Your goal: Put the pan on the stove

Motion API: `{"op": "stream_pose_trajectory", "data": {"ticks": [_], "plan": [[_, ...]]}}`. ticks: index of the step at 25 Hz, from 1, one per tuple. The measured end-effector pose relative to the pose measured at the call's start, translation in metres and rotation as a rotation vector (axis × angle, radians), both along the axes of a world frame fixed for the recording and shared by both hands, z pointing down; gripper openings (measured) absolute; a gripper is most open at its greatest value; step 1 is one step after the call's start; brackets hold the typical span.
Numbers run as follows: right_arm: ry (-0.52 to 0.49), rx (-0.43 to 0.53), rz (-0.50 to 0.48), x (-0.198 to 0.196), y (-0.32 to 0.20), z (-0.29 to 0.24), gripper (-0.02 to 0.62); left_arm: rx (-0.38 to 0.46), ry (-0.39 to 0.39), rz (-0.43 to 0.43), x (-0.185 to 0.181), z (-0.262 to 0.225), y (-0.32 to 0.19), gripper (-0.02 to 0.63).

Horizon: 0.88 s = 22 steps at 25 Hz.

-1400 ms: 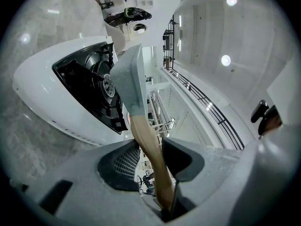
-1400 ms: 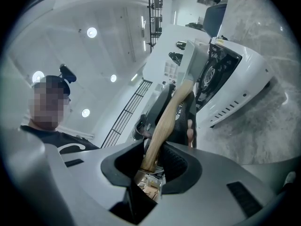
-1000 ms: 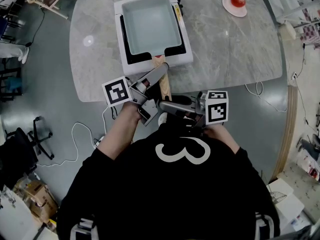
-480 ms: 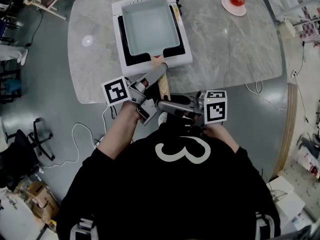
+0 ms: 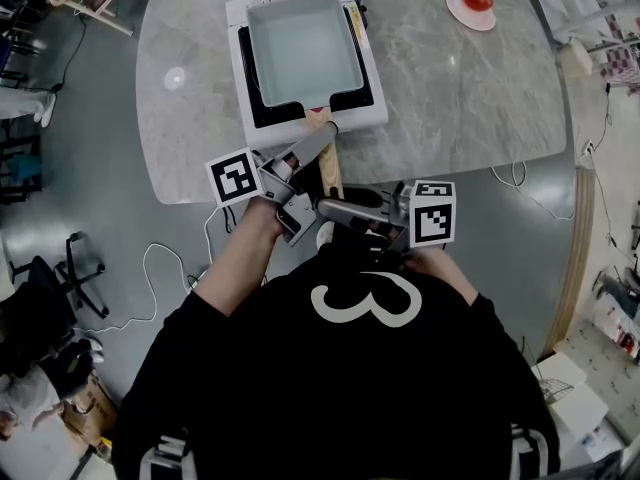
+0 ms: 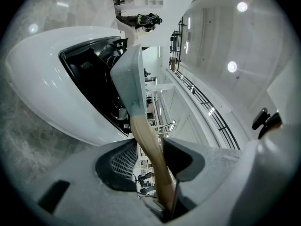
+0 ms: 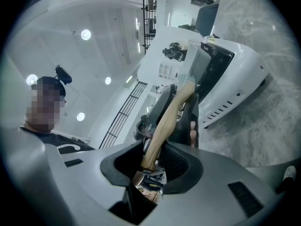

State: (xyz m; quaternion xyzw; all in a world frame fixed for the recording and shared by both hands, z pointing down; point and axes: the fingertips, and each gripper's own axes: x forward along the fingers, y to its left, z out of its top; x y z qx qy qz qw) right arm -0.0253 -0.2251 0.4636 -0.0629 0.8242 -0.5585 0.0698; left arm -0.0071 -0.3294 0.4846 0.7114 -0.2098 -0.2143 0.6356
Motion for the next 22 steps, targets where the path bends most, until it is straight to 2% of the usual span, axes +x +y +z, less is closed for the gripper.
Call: {"op": "stream_pose_trajectory", "data": {"ticks": [10,17,22], "plan": [[-0.029,-0.021,0.032,0.0006,0.0010,-0.0005,0.104,0.031,-0.040,-0.017,-0.0035,0.0012,-0.0010,0.198],[0.000,-0.001,0.063,0.0036,-0.0039,0.0009,0.177,0.044,-0.036,-0.022,-0.0046,0.0001,-0.0012,0.244],[0.020,0.015,0.077,0.0050,0.0000,0.0025,0.201,0.045,-0.031,-0.036,-0.0092,-0.0014,0.0010,0.261]]}}
